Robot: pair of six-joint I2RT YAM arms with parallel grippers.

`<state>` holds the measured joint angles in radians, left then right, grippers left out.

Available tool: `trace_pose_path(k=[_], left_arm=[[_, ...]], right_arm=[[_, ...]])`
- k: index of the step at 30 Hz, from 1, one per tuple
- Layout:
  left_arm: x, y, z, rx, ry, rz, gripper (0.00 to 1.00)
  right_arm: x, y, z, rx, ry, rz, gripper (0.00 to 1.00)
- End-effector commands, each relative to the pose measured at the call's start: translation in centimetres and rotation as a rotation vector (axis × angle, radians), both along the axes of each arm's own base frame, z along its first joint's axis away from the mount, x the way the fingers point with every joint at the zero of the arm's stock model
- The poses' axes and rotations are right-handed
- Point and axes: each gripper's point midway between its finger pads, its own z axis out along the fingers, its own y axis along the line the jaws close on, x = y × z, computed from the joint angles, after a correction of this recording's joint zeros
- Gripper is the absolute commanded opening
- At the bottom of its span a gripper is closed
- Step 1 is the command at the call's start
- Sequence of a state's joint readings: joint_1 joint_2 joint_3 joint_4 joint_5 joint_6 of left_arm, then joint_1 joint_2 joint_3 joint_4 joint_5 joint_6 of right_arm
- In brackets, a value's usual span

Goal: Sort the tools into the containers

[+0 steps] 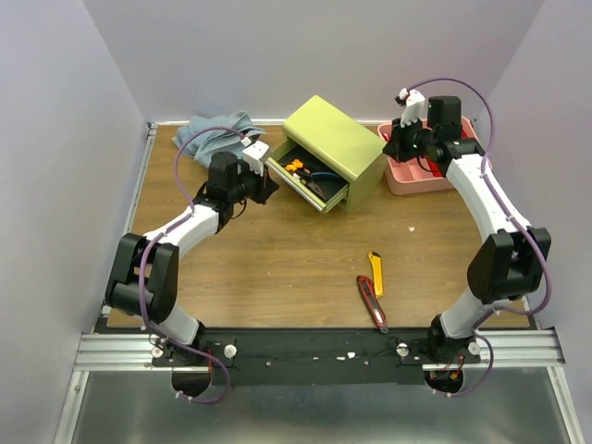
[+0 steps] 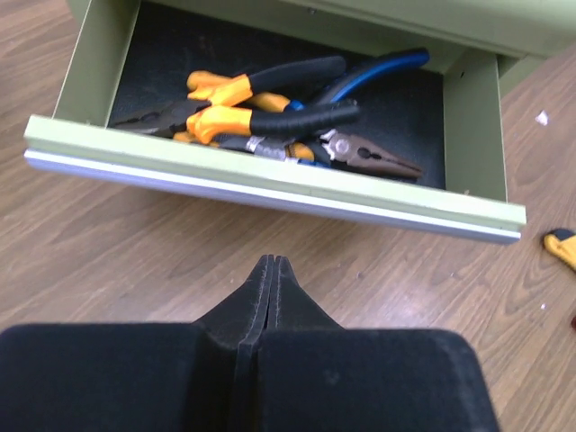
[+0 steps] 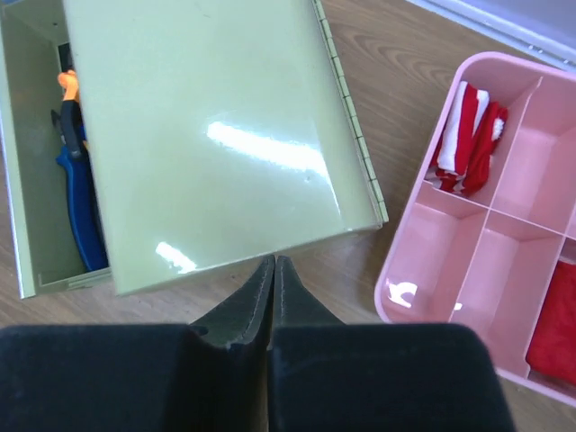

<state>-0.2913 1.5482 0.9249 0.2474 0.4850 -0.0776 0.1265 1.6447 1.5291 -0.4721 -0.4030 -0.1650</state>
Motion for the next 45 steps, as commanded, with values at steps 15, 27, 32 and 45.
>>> trace_pose_path(k=[15, 27, 32, 45], left_arm=[[3.8, -6.0, -0.7, -0.163, 0.02, -0.069, 0.0], [7.0, -8.3, 0.2, -0.214, 0.014, -0.073, 0.0], [8.1, -8.7, 0.0, -0.217, 0.01, -0.064, 0.0], [9.3, -10.8, -1.1, -0.188, -0.033, -0.143, 0.21]], right_arm=[[1.0, 5.5, -7.5, -0.035, 0.159, 0.104, 0.01], [1.7, 5.8, 0.2, -0.007, -0.011, 0.084, 0.01], [4.0, 6.5, 2.3, 0.023, -0.054, 0.079, 0.01], [8.2, 7.2, -0.4, -0.004, -0.047, 0.008, 0.01]])
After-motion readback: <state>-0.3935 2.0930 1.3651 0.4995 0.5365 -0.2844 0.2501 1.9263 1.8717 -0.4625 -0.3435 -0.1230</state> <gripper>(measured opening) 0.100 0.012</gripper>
